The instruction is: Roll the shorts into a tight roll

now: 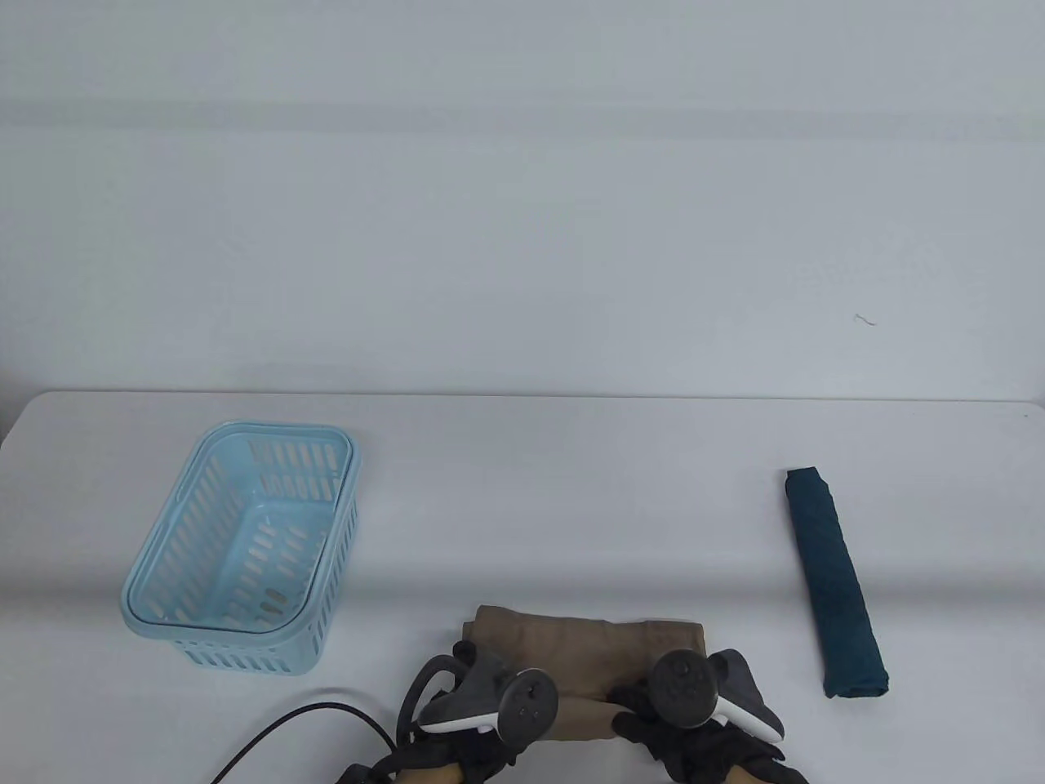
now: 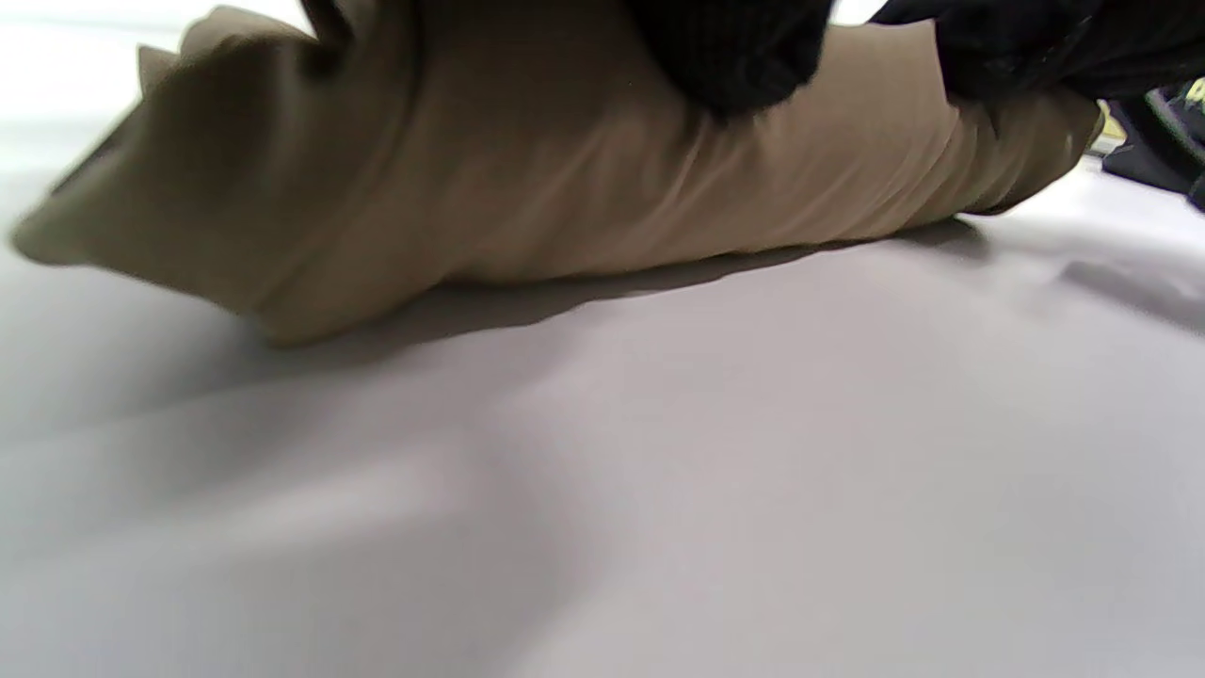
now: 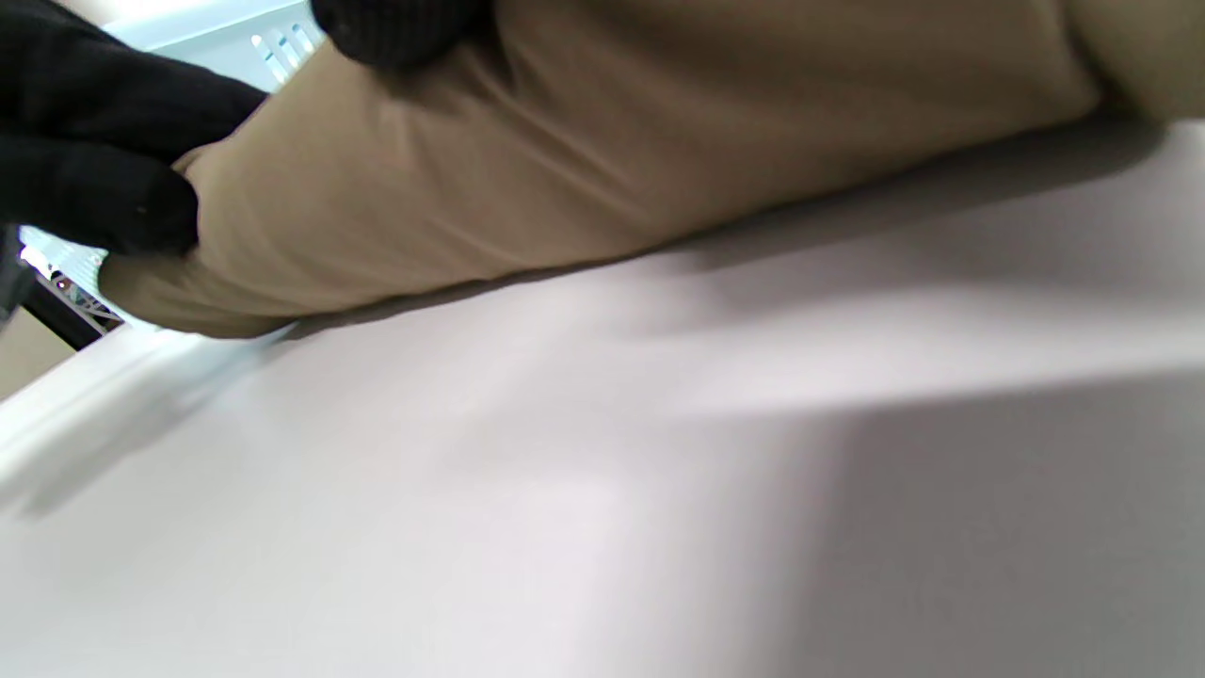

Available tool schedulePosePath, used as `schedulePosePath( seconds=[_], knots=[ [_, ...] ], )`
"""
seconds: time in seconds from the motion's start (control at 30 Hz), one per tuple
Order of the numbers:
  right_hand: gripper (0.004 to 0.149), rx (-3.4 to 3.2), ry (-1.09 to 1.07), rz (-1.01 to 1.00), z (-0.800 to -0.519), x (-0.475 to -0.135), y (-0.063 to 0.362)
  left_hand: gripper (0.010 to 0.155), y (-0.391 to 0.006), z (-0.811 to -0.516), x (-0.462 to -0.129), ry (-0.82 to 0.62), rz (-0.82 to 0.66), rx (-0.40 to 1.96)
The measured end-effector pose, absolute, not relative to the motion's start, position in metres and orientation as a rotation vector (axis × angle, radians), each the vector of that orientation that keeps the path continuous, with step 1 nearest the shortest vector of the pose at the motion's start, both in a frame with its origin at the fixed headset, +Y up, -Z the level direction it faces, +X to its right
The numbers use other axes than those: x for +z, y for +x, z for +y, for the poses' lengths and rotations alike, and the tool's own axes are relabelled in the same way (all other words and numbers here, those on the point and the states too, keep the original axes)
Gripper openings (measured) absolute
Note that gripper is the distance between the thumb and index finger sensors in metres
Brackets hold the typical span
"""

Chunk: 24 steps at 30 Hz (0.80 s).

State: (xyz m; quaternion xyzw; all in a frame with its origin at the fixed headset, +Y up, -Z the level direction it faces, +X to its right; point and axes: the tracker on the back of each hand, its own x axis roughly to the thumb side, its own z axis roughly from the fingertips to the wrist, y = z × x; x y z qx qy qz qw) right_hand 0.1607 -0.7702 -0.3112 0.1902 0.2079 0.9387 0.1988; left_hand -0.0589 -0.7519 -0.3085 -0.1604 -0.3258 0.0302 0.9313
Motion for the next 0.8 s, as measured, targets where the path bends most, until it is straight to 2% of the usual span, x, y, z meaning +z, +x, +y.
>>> schedulePosePath(
  seconds=[0.17, 0.27, 0.33, 0.4, 0.53, 0.67, 0.77, 0.8],
  knots=[
    [0.055, 2.641, 0.524, 0.584, -0.769, -0.311, 0.160, 0.058, -0.059, -0.752, -0.309, -0.347, -0.675, 0.088],
    [0.055, 2.652, 0.503, 0.567, -0.769, -0.312, 0.161, 0.061, -0.061, -0.741, -0.303, -0.242, -0.706, 0.097],
    [0.054, 2.663, 0.482, 0.533, -0.769, -0.311, 0.161, 0.052, -0.060, -0.731, -0.297, -0.184, -0.771, 0.105],
    [0.055, 2.671, 0.460, 0.513, -0.769, -0.311, 0.161, 0.047, -0.057, -0.729, -0.293, -0.193, -0.774, 0.085],
    [0.061, 2.751, 0.453, 0.366, -0.756, -0.307, 0.163, 0.052, -0.052, -0.735, -0.292, -0.139, -0.769, -0.061],
    [0.062, 2.806, 0.555, 0.222, -0.741, -0.300, 0.165, 0.064, -0.053, -0.739, -0.295, -0.134, -0.733, -0.105],
    [0.063, 2.841, 0.599, 0.308, -0.744, -0.298, 0.163, 0.071, -0.053, -0.745, -0.297, -0.163, -0.711, -0.116],
    [0.065, 2.877, 0.611, 0.395, -0.751, -0.298, 0.160, 0.072, -0.052, -0.748, -0.297, -0.166, -0.701, -0.125]
  ],
)
